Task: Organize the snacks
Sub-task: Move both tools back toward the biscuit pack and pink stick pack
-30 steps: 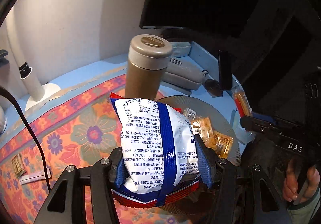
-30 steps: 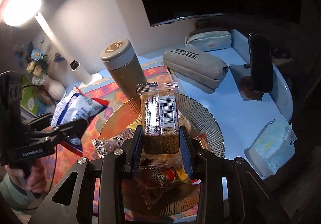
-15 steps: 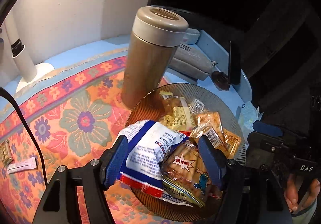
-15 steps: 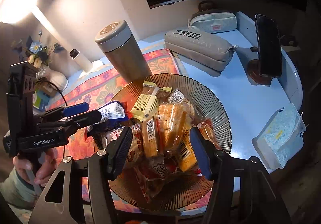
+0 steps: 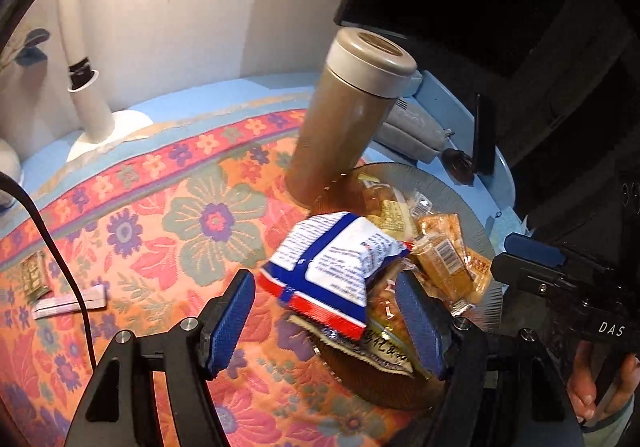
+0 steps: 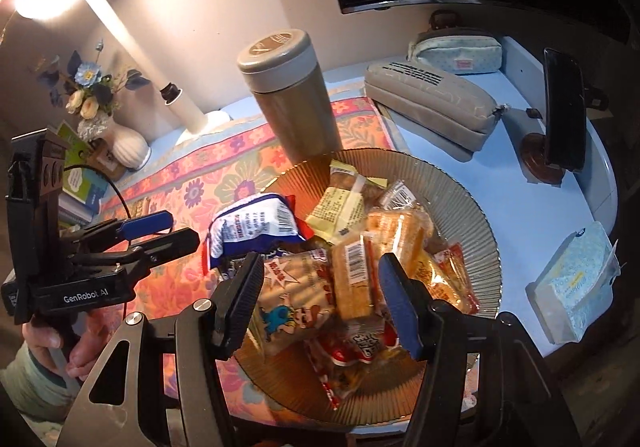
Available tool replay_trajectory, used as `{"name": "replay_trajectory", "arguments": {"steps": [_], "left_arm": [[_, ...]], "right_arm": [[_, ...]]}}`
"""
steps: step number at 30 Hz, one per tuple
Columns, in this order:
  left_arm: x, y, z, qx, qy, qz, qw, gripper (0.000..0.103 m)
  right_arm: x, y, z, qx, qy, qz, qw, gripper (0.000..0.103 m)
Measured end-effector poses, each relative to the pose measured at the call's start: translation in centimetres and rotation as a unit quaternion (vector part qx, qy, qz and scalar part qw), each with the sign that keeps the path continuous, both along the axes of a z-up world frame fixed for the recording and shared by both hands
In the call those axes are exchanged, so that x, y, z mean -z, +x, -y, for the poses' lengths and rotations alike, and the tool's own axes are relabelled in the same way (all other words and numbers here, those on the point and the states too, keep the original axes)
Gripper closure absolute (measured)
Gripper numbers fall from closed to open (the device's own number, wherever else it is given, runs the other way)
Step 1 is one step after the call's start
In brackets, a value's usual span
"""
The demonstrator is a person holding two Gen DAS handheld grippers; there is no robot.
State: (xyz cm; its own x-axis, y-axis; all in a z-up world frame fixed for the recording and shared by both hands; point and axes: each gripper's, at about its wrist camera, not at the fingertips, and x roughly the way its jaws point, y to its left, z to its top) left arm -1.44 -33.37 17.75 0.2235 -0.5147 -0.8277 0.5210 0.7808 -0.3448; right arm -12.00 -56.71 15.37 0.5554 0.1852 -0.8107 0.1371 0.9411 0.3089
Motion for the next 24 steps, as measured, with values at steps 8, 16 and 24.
{"name": "replay_trajectory", "arguments": {"steps": [8,16,24], "left_arm": [[-1.4,0.2,-3.1,-0.037,0.038,0.029,0.9981,0.033],[-0.7,0.8,-5.9,-0.050,0.063,0.008,0.9968,0.033],[1.6,1.9,-8.5,-0.049,0.079,-0.029,0.9953,0.033]], "right_arm": [[-1.0,1.5,-3.2,-0.033,-0.004,0.005,0.999,0.044],[-1.7,3.6,-7.4,-0.073,-0.015,0.003,0.997,0.044],[-1.3,5.6,-10.7,-0.091,-0.018,-0.010,0.996,0.044]]}}
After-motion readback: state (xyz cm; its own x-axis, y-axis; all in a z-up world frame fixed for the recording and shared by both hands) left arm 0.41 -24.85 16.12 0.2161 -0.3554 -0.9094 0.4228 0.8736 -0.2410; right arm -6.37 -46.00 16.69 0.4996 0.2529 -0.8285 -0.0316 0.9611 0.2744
